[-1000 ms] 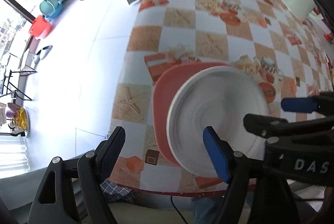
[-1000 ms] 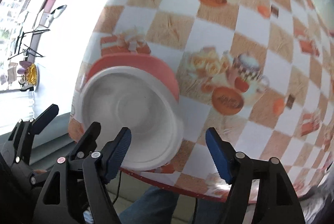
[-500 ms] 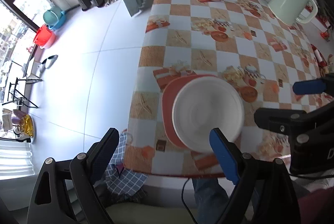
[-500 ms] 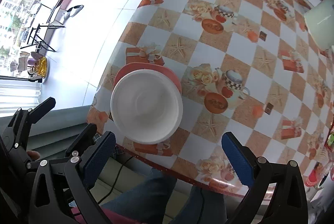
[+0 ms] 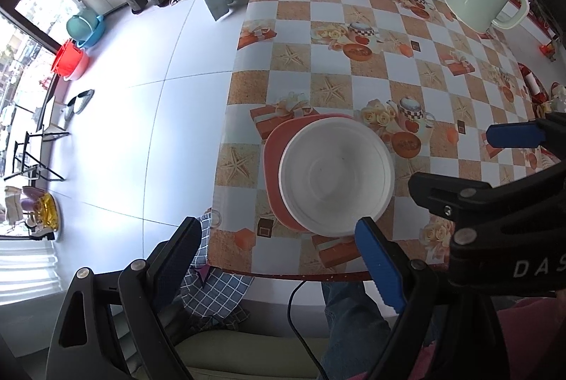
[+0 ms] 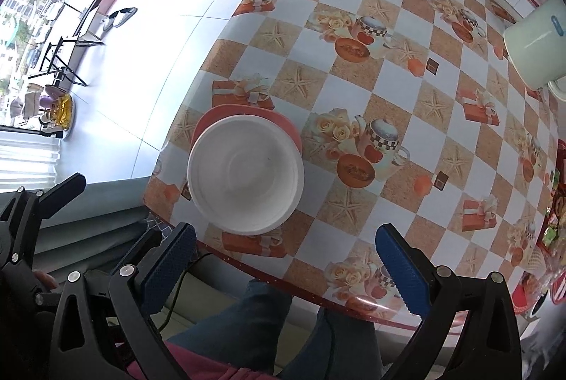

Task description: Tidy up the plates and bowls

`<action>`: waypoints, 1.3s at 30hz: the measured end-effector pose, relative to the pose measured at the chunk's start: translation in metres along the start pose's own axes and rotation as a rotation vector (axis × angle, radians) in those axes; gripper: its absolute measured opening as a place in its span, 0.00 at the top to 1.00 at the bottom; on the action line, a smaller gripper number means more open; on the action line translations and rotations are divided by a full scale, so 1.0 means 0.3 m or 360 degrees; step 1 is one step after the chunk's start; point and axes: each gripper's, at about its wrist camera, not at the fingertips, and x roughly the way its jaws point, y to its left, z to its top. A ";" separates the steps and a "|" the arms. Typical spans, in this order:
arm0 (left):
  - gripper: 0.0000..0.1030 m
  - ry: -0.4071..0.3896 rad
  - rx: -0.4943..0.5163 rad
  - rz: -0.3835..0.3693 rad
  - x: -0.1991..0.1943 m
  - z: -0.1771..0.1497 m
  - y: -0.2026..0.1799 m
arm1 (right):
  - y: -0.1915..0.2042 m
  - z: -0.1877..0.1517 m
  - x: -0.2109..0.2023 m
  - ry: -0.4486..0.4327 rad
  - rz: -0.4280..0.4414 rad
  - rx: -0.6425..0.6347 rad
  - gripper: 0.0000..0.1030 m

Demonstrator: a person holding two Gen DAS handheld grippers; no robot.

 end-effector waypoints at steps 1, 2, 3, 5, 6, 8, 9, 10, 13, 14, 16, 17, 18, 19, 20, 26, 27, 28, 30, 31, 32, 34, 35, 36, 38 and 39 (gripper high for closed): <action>0.12 -0.0002 0.0002 0.0001 -0.002 0.000 -0.001 | 0.001 -0.001 0.000 0.0000 0.0001 0.0001 0.01; 0.12 -0.0003 0.0003 0.0002 -0.003 -0.001 -0.002 | 0.001 -0.001 0.000 -0.0001 0.0001 0.0001 0.01; 0.12 -0.0004 0.0007 0.0003 -0.005 -0.002 -0.003 | 0.001 -0.002 0.001 0.0000 0.0002 0.0002 0.01; 0.12 -0.0002 0.0010 0.0003 -0.007 -0.004 -0.004 | 0.001 -0.002 0.002 0.0005 -0.0002 -0.0003 0.01; 0.12 -0.0003 0.0014 0.0004 -0.008 -0.003 -0.005 | 0.002 -0.002 0.002 0.0005 0.0000 -0.0002 0.01; 0.12 -0.0005 0.0015 0.0007 -0.008 -0.003 -0.006 | 0.001 -0.002 0.003 0.0010 -0.0001 -0.0005 0.01; 0.12 -0.0005 0.0012 0.0007 -0.008 -0.004 -0.008 | 0.001 -0.001 0.003 0.0010 0.0000 -0.0009 0.01; 0.12 -0.0004 0.0009 0.0007 -0.008 -0.004 -0.009 | 0.002 0.000 0.002 0.0009 0.0001 -0.0011 0.01; 0.12 -0.0003 0.0004 0.0008 -0.008 -0.005 -0.012 | -0.001 0.002 0.004 0.0015 0.0001 -0.0021 0.01; 0.12 -0.0004 0.0004 0.0008 -0.008 -0.006 -0.012 | -0.001 0.000 0.006 0.0019 0.0002 -0.0022 0.01; 0.12 -0.0006 0.0009 0.0010 -0.012 -0.004 -0.010 | -0.005 -0.003 0.009 0.0024 0.0004 -0.0019 0.01; 0.12 -0.0008 0.0018 0.0010 -0.015 0.000 -0.006 | -0.005 -0.003 0.010 0.0025 0.0004 -0.0017 0.01; 0.12 -0.0010 0.0025 0.0013 -0.017 0.002 -0.003 | -0.006 -0.004 0.009 0.0024 0.0004 -0.0018 0.01; 0.12 -0.0009 0.0024 0.0012 -0.017 0.002 -0.004 | -0.006 -0.002 0.009 0.0024 0.0005 -0.0022 0.01; 0.12 -0.0010 0.0024 0.0011 -0.017 0.001 -0.004 | -0.007 -0.002 0.008 0.0025 0.0005 -0.0026 0.01; 0.12 -0.0011 0.0025 0.0012 -0.018 0.000 -0.006 | -0.009 -0.007 0.009 0.0026 0.0004 -0.0021 0.01; 0.12 -0.0010 0.0024 0.0011 -0.018 0.000 -0.006 | -0.008 -0.007 0.008 0.0025 0.0004 -0.0019 0.01; 0.12 -0.0010 0.0025 0.0012 -0.018 -0.001 -0.007 | -0.007 -0.006 0.007 0.0025 0.0004 -0.0017 0.01; 0.12 -0.0011 0.0025 0.0013 -0.018 -0.001 -0.007 | -0.008 -0.008 0.007 0.0025 0.0005 -0.0016 0.01; 0.12 -0.0012 0.0025 0.0013 -0.018 -0.002 -0.008 | -0.008 -0.008 0.007 0.0025 0.0005 -0.0015 0.01; 0.12 -0.0012 0.0025 0.0013 -0.019 -0.002 -0.008 | -0.008 -0.009 0.007 0.0025 0.0005 -0.0015 0.01; 0.12 -0.0012 0.0023 0.0015 -0.019 -0.003 -0.010 | -0.009 -0.011 0.006 0.0024 0.0005 -0.0014 0.01; 0.12 -0.0013 0.0022 0.0015 -0.019 -0.003 -0.010 | -0.009 -0.012 0.005 0.0024 0.0005 -0.0015 0.01; 0.12 -0.0015 0.0023 0.0017 -0.021 -0.003 -0.010 | -0.010 -0.014 0.005 0.0024 0.0006 -0.0014 0.01; 0.12 -0.0012 0.0017 0.0018 -0.020 -0.005 -0.014 | -0.011 -0.015 0.005 0.0023 0.0007 -0.0016 0.01; 0.12 -0.0013 0.0015 0.0018 -0.020 -0.006 -0.015 | -0.011 -0.014 0.004 0.0025 0.0006 -0.0021 0.01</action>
